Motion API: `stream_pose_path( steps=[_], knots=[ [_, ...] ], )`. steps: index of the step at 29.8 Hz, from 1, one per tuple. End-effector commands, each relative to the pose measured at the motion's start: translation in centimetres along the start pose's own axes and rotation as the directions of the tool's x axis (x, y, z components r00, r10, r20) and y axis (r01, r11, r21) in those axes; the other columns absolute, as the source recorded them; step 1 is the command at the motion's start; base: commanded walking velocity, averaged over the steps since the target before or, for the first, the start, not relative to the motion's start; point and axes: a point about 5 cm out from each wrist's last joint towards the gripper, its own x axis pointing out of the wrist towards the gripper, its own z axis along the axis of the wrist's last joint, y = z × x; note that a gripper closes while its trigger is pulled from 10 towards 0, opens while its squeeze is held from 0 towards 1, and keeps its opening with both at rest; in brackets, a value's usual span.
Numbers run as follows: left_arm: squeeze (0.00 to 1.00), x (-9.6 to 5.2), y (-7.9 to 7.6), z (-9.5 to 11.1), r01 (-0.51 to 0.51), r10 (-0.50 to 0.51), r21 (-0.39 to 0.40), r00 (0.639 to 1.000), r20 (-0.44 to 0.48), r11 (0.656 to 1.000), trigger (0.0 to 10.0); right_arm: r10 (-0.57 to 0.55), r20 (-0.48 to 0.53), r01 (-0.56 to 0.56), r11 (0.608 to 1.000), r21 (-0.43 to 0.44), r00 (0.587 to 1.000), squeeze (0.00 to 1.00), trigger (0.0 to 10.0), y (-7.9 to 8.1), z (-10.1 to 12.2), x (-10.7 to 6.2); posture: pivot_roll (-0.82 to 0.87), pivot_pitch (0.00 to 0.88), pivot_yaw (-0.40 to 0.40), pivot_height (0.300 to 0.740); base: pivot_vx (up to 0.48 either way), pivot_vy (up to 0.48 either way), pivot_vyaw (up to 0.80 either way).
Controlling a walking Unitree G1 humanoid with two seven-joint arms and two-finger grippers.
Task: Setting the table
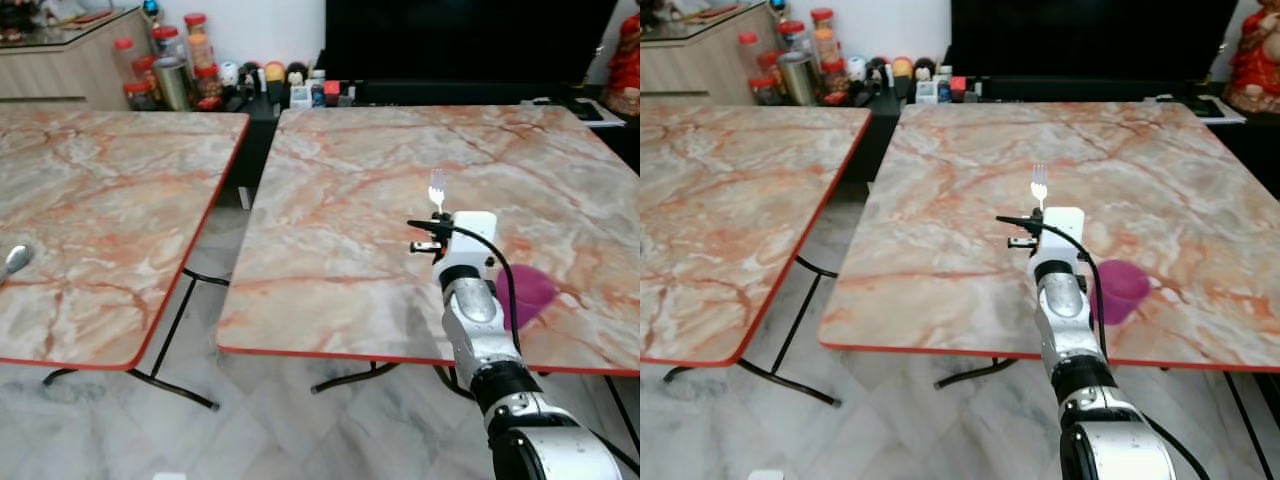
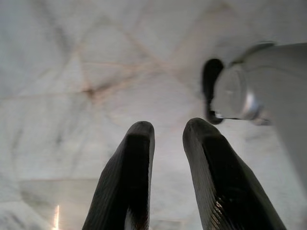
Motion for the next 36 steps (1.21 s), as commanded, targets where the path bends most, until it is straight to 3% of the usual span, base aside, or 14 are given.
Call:
stream_pose_path(
  steps=[1,11,19,25,36],
  knots=[
    [0.0,-0.1,1.5,0.1,-0.026,0.026,-0.004,1.0,0.0,1.0,10.0,0.024,0.029,-0.024,1.0,0.019,0.999,0.0,10.0,0.9,0.4,0.0,0.05,0.0,0.028,0.74,0.0,0.48,0.0],
    [0.0,-0.1,1.9,0.4,-0.032,0.032,-0.002,0.999,0.003,0.999,10.0,0.038,0.047,-0.04,0.999,0.034,0.998,0.0,10.0,1.1,0.5,0.0,0.06,0.0,0.028,0.74,0.0,0.48,0.0],
    [0.0,0.5,-1.4,2.1,-0.004,0.004,0.01,1.0,0.018,1.0,10.0,0.036,0.049,-0.038,0.999,0.033,0.998,0.0,10.0,1.1,0.5,-0.1,0.05,0.0,0.032,0.74,0.0,0.48,0.0],
    [0.0,0.6,-2.1,2.4,0.0,0.0,0.015,1.0,0.021,1.0,10.0,0.04,0.052,-0.042,0.998,0.039,0.998,0.0,10.0,1.2,0.4,-0.2,0.06,0.0,0.037,0.74,0.0,0.48,0.0],
    [0.0,0.4,-2.8,0.9,-0.002,0.002,0.019,1.0,-0.002,1.0,10.0,0.044,0.046,-0.046,0.998,0.036,0.998,0.0,10.0,1.3,0.2,-0.2,0.06,0.0,0.036,0.74,0.0,0.48,0.0]
  ],
)
